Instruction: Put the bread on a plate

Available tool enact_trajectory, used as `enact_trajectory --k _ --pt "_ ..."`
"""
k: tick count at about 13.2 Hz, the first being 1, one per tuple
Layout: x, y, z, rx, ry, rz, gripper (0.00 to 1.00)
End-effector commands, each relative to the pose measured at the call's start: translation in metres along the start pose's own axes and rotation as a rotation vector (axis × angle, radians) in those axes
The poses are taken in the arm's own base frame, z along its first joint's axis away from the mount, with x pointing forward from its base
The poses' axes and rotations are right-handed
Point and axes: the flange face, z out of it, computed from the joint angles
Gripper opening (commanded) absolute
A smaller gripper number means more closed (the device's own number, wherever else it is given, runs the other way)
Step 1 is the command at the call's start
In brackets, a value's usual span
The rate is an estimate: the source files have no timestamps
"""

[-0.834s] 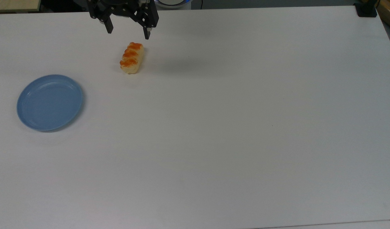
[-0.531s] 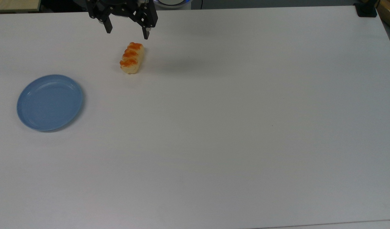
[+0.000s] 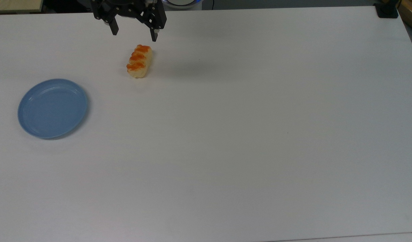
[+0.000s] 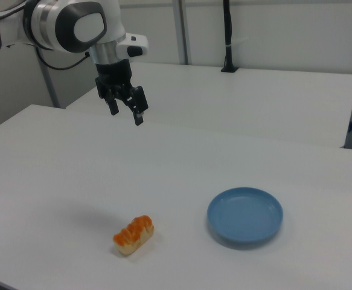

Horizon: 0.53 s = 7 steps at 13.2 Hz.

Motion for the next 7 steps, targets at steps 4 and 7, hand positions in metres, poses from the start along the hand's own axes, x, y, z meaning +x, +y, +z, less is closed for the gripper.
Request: enact_trajectory --k 4,7 --pt "-0.0052 0.0038 -0.0075 0.018 -0.014 0.004 1.00" --pt "-0.0115 0.0094 -0.0048 0.013 -0.066 0.002 1.00"
